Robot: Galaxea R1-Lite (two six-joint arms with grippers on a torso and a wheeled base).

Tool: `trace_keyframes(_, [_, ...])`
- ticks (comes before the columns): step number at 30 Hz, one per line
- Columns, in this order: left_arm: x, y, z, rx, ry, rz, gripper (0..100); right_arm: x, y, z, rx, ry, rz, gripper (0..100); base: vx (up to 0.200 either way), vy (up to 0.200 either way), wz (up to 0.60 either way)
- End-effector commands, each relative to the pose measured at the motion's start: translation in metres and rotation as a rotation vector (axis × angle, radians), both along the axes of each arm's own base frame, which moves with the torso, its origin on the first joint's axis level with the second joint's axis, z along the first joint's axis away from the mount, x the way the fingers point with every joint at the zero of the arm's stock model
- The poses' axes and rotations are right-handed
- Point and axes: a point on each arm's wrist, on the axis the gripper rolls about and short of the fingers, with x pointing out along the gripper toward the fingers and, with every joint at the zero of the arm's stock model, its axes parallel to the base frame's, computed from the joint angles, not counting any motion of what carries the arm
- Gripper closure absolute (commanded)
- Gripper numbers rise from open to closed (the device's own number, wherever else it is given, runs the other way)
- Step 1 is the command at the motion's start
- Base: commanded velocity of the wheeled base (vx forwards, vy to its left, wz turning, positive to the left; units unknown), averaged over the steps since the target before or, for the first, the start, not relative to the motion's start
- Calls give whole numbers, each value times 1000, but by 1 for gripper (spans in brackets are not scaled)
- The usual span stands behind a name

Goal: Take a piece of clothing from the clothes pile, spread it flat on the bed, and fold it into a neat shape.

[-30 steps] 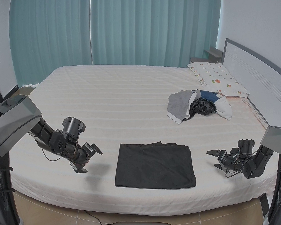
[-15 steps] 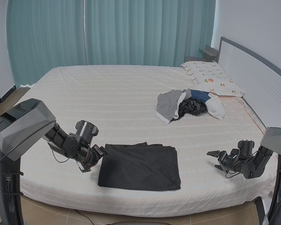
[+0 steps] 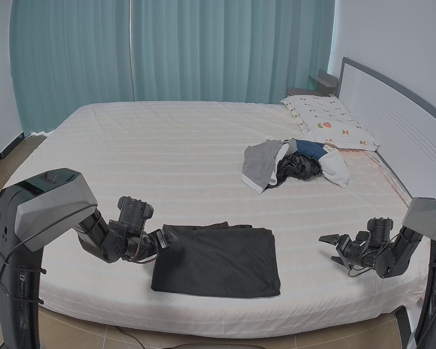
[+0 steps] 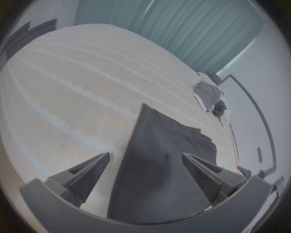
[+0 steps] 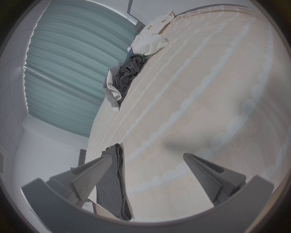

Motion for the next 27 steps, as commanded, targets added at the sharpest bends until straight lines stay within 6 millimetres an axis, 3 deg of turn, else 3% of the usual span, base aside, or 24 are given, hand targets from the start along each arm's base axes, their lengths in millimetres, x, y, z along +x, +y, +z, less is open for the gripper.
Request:
trace_keyframes(1, [-19, 5, -25, -27, 3, -149, 0, 0, 0, -2, 0, 3, 1, 0, 0, 0, 0])
trace_keyframes(24, [-6, -3, -36, -14, -79, -114, 0, 0, 0, -2, -3, 2, 3, 0, 0, 0, 0])
trace_keyframes(25, [-6, -3, -36, -17, -77, -111, 100, 0, 0, -2, -3, 2, 3, 0, 0, 0, 0])
trace_keyframes(27, [-5, -3, -36, -21, -77, -105, 100, 0, 0, -2, -3, 2, 3, 0, 0, 0, 0])
